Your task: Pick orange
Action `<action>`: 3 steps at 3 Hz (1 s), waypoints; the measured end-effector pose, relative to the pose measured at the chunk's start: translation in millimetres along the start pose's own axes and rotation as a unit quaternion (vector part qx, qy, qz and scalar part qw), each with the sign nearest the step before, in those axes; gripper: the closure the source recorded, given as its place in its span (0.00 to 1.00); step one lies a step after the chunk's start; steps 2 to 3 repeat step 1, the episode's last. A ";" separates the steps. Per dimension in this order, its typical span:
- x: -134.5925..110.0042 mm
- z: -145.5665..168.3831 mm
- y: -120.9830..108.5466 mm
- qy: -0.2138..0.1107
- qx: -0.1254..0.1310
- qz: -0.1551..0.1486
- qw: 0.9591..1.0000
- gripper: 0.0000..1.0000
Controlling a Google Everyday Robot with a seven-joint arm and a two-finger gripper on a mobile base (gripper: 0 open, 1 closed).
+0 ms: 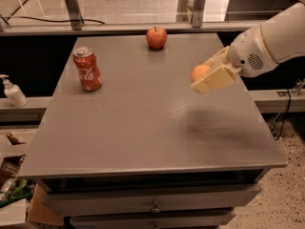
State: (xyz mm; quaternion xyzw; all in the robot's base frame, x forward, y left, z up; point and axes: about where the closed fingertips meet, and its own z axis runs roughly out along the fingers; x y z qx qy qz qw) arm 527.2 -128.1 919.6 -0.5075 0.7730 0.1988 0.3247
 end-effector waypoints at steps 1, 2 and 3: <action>0.0 0.0 0.0 0.000 0.000 0.000 1.000 1.00; 0.0 0.0 0.0 0.000 0.000 0.000 1.000 1.00; 0.0 0.0 0.0 0.000 0.000 0.000 1.000 1.00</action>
Offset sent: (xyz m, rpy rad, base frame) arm 0.0000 0.0000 0.0000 0.0000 0.0000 0.0000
